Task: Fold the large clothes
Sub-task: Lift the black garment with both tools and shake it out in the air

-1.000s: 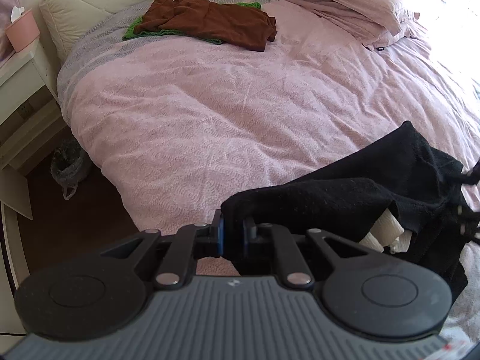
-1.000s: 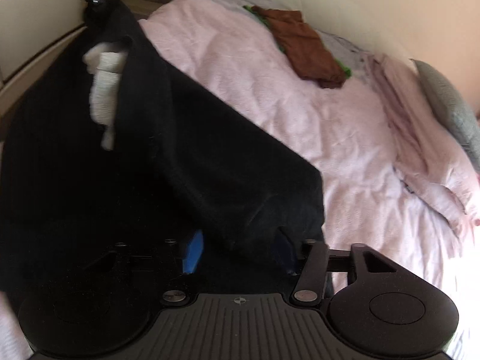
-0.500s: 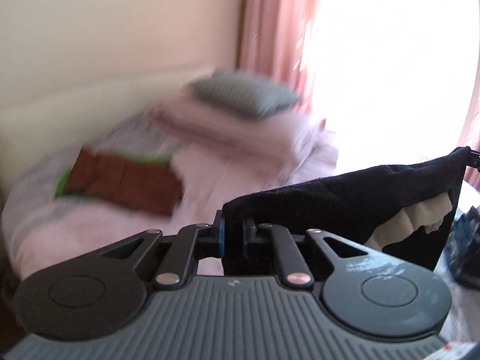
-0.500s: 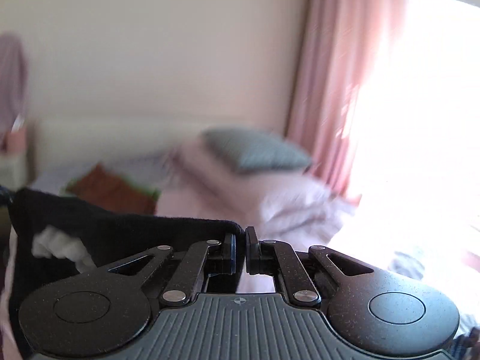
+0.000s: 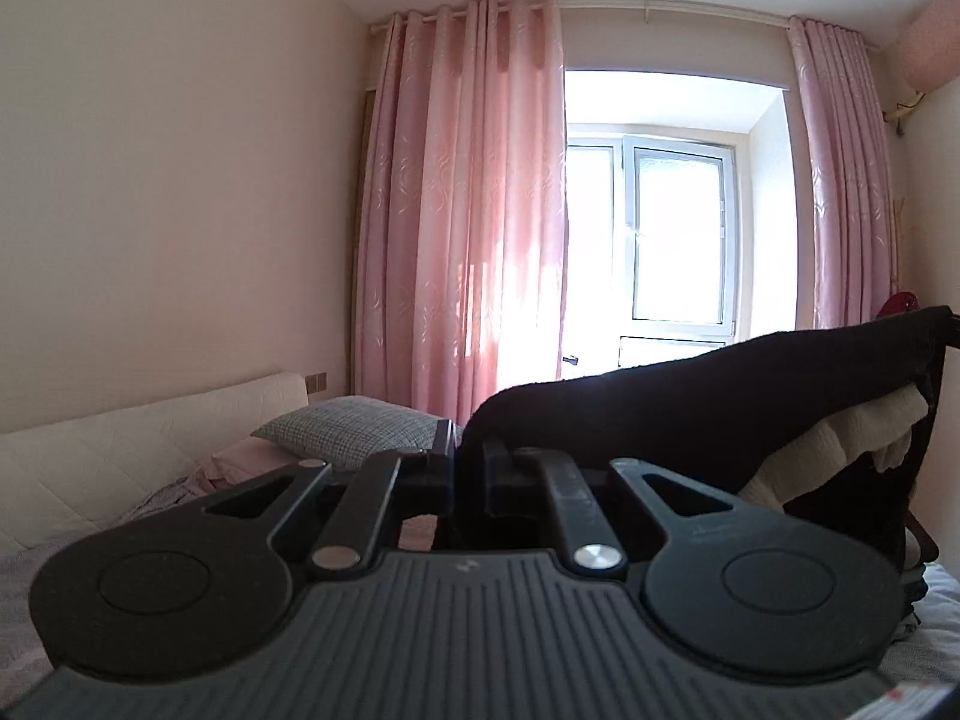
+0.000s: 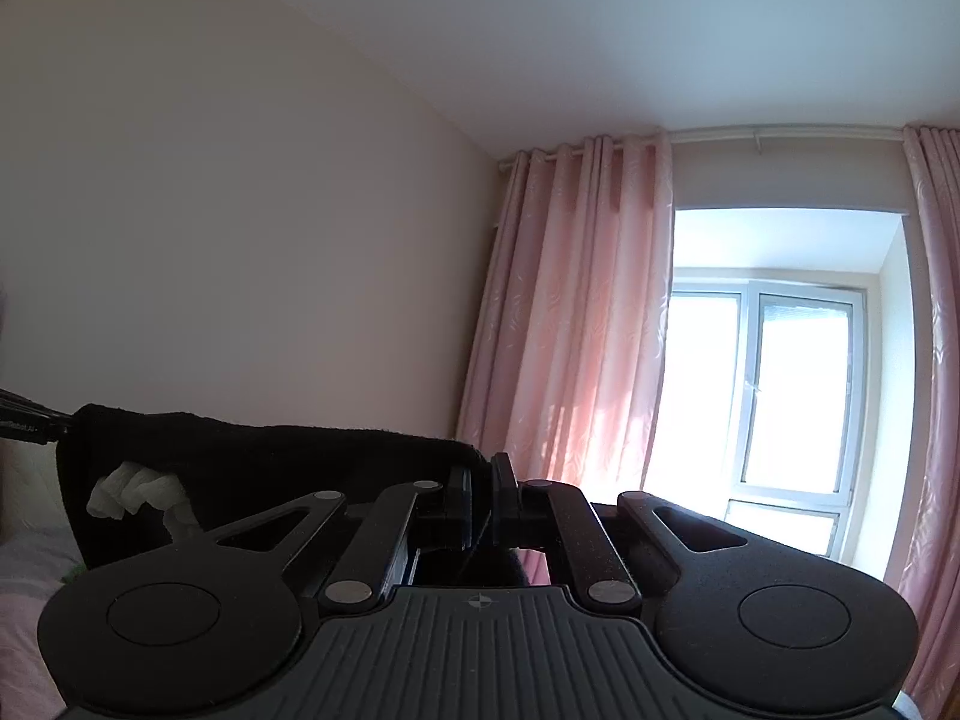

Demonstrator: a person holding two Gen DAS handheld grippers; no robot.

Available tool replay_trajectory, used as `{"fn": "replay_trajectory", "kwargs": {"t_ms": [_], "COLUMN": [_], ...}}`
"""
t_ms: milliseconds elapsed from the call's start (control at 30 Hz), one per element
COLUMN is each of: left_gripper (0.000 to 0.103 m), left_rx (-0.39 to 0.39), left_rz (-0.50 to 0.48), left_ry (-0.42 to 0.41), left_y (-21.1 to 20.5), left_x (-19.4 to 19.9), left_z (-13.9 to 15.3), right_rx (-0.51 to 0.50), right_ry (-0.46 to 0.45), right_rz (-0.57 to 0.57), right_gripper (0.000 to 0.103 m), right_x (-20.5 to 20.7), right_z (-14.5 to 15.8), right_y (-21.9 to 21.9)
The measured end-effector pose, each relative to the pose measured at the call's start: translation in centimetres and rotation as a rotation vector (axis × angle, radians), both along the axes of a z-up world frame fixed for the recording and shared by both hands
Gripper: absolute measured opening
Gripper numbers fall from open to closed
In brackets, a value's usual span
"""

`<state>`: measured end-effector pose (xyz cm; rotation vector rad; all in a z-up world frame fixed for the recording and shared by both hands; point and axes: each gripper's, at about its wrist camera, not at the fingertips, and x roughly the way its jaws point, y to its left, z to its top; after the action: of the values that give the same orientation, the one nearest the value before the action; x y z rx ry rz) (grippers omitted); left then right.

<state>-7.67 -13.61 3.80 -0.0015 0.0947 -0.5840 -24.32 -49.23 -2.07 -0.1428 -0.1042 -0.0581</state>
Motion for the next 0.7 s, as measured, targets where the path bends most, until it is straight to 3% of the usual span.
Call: {"fn": "replay_trajectory", "kwargs": {"t_ms": [100,233,333,433,533,633,667,700], "left_gripper": [0.007,0.006,0.006,0.006,0.007,0.013,0.018,0.026], "left_rx": [-0.025,0.023,0.082,0.129,0.183,0.235,0.257,0.284], "left_rz": [-0.011,-0.035,-0.082,-0.138,-0.186,-0.223,-0.207,-0.213], "left_ry": [0.021,0.005,-0.013,0.027,0.118,0.312,0.374,0.449], "left_y": [1.1,0.8,-1.6,-5.2,-9.8,-15.0,-16.7,-17.9], "left_x": [-0.9,-0.7,0.9,4.2,9.1,16.5,18.8,21.7], "left_z": [1.1,2.8,3.6,2.4,-0.9,-7.0,-9.3,-12.1], "right_rx": [0.014,0.034,0.048,0.070,0.123,0.270,0.323,0.355], "right_ry": [0.015,0.027,0.040,0.101,0.232,0.475,0.580,0.669], "right_rz": [0.028,0.049,0.016,-0.051,-0.127,-0.202,-0.228,-0.280], "right_gripper": [0.002,0.002,0.002,0.002,0.002,0.002,0.004,0.016], "right_x": [-3.8,-7.1,-7.4,-5.6,-0.9,6.9,9.6,11.9], "right_z": [0.3,1.5,2.0,1.6,-1.2,-6.4,-8.8,-11.1], "right_y": [1.5,2.6,1.9,0.2,-2.5,-6.7,-8.1,-9.2]}}
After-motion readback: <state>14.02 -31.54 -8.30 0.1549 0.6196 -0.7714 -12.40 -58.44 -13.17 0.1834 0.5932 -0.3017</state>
